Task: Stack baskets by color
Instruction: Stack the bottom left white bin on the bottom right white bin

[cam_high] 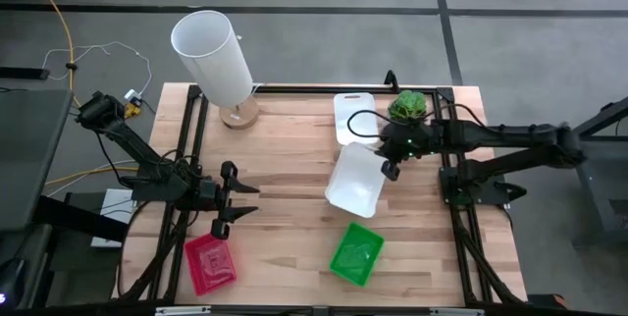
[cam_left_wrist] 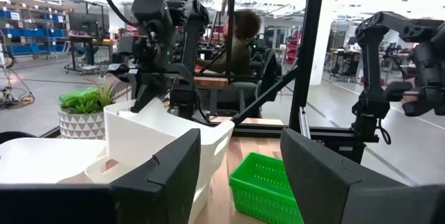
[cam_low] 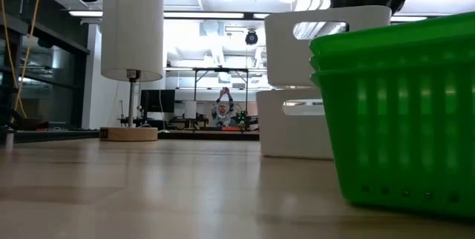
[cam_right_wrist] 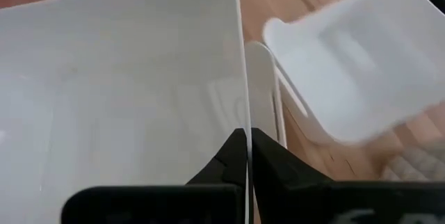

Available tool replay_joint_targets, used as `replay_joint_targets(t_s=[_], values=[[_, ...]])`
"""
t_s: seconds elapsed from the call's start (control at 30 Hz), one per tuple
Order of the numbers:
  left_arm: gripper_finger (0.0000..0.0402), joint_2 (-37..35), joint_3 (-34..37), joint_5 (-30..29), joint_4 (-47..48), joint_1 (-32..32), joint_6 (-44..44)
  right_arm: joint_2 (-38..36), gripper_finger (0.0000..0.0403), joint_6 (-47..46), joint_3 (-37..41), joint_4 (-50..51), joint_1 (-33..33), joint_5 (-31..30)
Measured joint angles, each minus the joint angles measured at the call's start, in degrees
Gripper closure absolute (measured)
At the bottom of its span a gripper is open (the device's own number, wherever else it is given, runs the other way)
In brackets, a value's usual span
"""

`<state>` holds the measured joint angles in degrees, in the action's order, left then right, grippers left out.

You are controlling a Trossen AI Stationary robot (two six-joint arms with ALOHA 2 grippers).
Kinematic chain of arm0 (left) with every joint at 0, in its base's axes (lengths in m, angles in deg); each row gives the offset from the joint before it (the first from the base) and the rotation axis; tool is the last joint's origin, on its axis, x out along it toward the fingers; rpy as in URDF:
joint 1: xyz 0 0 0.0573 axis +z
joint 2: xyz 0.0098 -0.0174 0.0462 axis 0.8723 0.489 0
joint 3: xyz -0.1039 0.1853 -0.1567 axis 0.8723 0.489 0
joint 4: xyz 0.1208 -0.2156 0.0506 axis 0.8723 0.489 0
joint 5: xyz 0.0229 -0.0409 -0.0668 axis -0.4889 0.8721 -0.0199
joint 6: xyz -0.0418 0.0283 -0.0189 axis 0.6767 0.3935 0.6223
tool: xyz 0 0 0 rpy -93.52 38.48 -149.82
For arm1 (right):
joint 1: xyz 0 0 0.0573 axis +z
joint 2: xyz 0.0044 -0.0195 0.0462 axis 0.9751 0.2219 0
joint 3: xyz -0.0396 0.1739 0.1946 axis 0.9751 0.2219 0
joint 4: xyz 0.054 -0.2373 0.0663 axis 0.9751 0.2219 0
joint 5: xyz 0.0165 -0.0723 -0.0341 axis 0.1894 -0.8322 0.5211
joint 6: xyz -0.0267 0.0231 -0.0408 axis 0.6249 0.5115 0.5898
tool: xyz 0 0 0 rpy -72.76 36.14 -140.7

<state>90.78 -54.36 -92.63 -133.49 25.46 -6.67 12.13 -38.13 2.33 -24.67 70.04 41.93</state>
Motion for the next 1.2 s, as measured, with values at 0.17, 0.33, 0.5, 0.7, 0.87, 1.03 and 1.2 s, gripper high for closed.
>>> replay_joint_targets(t_s=[0.17,0.33,0.5,0.7,0.87,1.03,1.2], values=[[0.0213,0.00,0.00,0.00,0.06,0.00,0.00,3.32,0.0403,3.08,0.00,-3.66,-0.21,1.66],[0.0213,0.00,0.00,0.00,0.06,0.00,0.00,6.44,0.0403,4.34,0.00,-7.49,-1.99,4.87],[0.0213,0.00,0.00,0.00,0.10,0.00,0.00,6.65,0.0403,4.27,0.00,-7.84,-4.12,3.68],[0.0213,0.00,0.00,0.02,0.22,-0.02,0.69,3.55,0.0403,2.52,-0.09,-4.55,-6.10,4.79],[0.0213,0.00,0.00,0.02,0.24,-0.02,1.13,3.92,0.0403,1.74,-0.09,-2.66,-6.25,5.93],[0.0213,0.00,0.00,0.04,0.24,-0.02,1.50,5.08,0.0403,1.27,-0.09,-2.67,-6.23,7.52],[0.0213,0.00,0.00,0.04,0.26,-0.02,1.51,6.66,0.0403,0.05,-0.09,-2.35,-6.23,9.07]])
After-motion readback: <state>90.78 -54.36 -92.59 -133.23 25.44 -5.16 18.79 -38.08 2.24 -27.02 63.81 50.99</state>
